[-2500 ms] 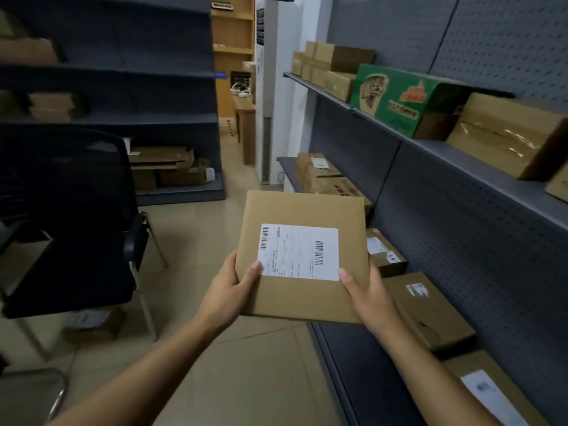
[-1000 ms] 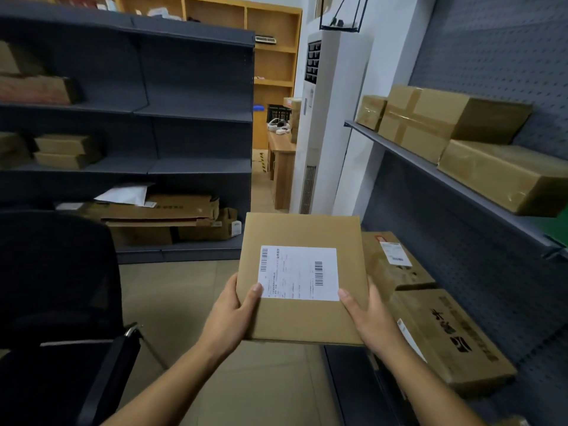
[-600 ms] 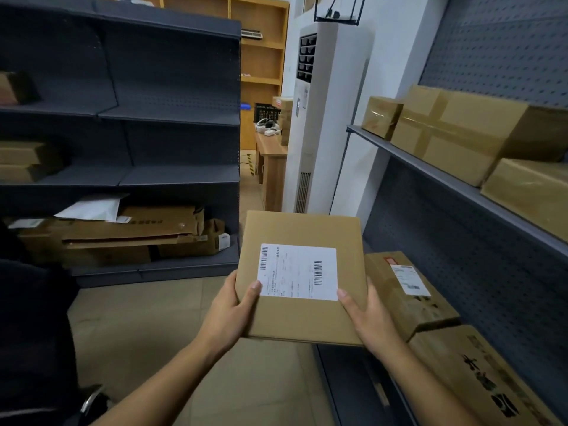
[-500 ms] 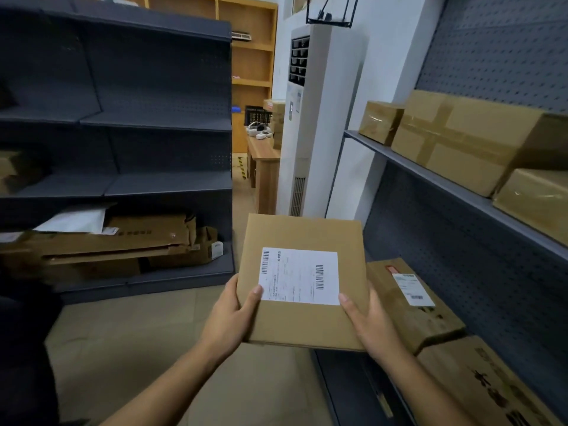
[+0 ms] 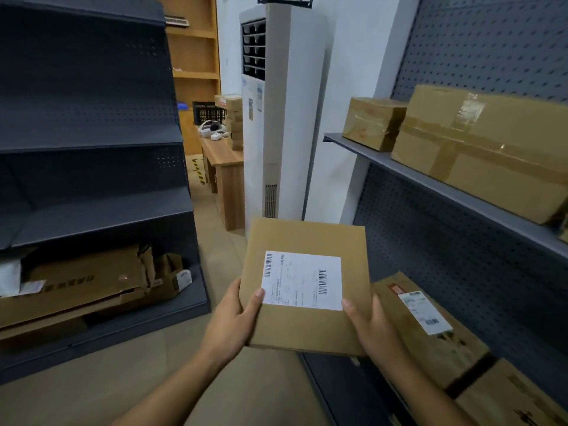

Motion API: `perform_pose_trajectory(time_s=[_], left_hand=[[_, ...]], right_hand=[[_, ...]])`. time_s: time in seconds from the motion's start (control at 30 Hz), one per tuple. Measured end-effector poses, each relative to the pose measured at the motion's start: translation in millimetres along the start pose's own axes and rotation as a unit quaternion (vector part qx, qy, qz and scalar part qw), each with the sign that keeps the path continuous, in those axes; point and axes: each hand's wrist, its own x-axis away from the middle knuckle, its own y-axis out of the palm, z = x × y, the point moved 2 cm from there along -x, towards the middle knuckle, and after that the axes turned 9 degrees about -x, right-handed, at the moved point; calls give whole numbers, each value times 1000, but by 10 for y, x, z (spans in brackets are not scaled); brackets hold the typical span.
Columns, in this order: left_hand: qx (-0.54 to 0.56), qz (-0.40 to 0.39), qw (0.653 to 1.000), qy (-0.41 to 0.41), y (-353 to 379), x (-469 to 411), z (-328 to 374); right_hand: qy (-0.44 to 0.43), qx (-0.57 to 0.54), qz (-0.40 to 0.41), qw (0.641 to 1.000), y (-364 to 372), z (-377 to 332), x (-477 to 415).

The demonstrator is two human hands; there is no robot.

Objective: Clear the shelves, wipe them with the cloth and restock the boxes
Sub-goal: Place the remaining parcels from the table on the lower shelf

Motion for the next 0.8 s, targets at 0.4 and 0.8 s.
perform_pose_trajectory(time_s=[0.4,0.8], left_hand=[[1,-62,998,5,465,-1899,-27],[-24,-131,990,41,1098,-3507,81]], right_hand=[[55,-49,27,997,178,469,-1651],[116,-46,85,988,94,809,-2825]])
